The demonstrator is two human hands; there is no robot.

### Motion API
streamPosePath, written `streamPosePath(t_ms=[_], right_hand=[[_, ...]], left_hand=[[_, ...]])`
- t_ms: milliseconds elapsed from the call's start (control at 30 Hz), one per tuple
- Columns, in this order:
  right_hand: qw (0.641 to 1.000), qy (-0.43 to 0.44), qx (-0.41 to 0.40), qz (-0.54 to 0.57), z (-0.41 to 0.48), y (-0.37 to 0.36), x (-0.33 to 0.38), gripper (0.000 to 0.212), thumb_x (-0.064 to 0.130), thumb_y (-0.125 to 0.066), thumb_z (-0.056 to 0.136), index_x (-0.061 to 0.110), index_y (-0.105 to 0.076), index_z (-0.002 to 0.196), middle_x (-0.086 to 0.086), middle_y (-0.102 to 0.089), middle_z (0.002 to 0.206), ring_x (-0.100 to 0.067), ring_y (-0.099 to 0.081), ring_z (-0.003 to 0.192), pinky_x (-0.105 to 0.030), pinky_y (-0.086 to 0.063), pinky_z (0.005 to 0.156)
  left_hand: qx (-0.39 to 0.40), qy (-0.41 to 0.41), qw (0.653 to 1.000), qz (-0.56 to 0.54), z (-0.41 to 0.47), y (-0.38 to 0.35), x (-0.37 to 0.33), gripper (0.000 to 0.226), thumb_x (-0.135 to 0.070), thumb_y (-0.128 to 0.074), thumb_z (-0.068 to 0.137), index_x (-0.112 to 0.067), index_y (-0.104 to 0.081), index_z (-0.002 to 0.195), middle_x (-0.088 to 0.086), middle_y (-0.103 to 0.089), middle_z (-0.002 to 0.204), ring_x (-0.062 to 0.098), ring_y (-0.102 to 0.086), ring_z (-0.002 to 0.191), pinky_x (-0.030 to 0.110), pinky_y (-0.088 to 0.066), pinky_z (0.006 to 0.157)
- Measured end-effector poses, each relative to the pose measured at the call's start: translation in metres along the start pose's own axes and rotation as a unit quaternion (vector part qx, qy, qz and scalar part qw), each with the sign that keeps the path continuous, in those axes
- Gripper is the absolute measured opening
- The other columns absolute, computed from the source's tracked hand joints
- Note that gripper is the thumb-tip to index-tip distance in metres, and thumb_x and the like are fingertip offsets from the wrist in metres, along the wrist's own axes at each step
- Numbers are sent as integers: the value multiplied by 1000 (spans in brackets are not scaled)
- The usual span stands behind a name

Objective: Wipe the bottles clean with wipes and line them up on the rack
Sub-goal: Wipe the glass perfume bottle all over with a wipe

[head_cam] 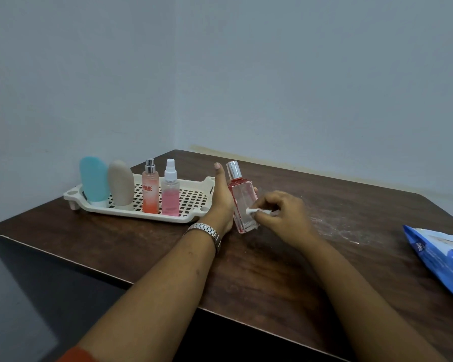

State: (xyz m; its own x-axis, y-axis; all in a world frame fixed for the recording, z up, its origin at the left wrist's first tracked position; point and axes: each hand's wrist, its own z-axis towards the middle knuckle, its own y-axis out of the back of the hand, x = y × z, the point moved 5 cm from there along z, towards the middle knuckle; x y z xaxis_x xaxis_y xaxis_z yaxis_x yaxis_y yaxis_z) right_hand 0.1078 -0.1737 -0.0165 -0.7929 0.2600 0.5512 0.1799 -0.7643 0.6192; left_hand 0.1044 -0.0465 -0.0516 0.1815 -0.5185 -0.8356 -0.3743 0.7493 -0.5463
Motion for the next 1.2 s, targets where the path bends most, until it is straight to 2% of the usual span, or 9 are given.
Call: streamPosePath(t_ms=[100,233,400,633,733,867,1000,1067,1200], right_hand=[[998,-2,-67,-2,3,1,-2,4,17,-71,82,20,-70,84,6,-61,82,3,-52,70,-3,-36,59],[996,57,-73,-20,4,-5,13,14,13,-69,83,17,-73,96,9,-58,89,5,-52,79,-2,-38,66],[995,85,10,-46,0,-11,21,19,7,-68,81,21,-75,93,14,-54,86,4,-51,78,-3,-39,66],[983,15,174,-52,-5,-12,10,9,22,-74,75,28,-74,81,17,-53,87,1,-50,83,-9,-36,62],[978,9,200,-60,-4,-12,5,8,23,-78,72,28,-74,77,14,-58,89,-1,-53,85,-8,-40,63],[984,-13,174,-30,-4,-4,-1,7,18,-77,72,22,-74,76,10,-62,88,-2,-55,82,-9,-41,63],[998,-47,50,14,-1,4,-12,8,14,-70,79,20,-70,83,4,-63,89,-5,-55,75,-8,-40,57],[998,-56,20,25,0,4,-14,7,14,-70,80,21,-70,83,3,-64,89,-9,-57,76,-8,-41,55],[993,-47,102,39,-3,-1,-6,12,9,-72,76,21,-72,78,6,-65,87,-7,-58,78,-11,-41,60]], left_hand=[[0,-5,1000,12,1,1,0,87,-79,-19,85,-5,-65,81,11,-69,71,27,-64,70,36,-52,76],[-17,-7,1000,22,5,6,1,86,-81,-25,83,-6,-68,84,13,-70,80,28,-66,76,40,-53,83],[1,-12,1000,-14,2,2,0,81,-78,-26,85,-5,-62,77,9,-65,64,22,-62,63,33,-51,69],[-17,-20,1000,7,5,3,0,87,-80,-23,84,-3,-64,75,16,-65,76,27,-61,64,33,-52,69],[-14,-24,1000,10,3,2,-1,85,-77,-23,86,-3,-63,74,15,-64,72,25,-60,62,32,-50,66],[-15,-22,1000,3,4,1,0,84,-77,-23,87,-3,-62,75,15,-64,73,26,-60,64,34,-50,68],[-15,-15,999,28,7,4,2,87,-78,-20,85,-3,-65,81,16,-67,79,28,-63,72,41,-52,82],[-16,-12,999,36,8,5,3,88,-79,-21,84,-4,-65,86,16,-68,83,29,-64,76,44,-50,90],[-18,-22,999,28,7,4,2,86,-78,-22,85,-3,-65,83,17,-67,81,29,-63,74,45,-50,91]])
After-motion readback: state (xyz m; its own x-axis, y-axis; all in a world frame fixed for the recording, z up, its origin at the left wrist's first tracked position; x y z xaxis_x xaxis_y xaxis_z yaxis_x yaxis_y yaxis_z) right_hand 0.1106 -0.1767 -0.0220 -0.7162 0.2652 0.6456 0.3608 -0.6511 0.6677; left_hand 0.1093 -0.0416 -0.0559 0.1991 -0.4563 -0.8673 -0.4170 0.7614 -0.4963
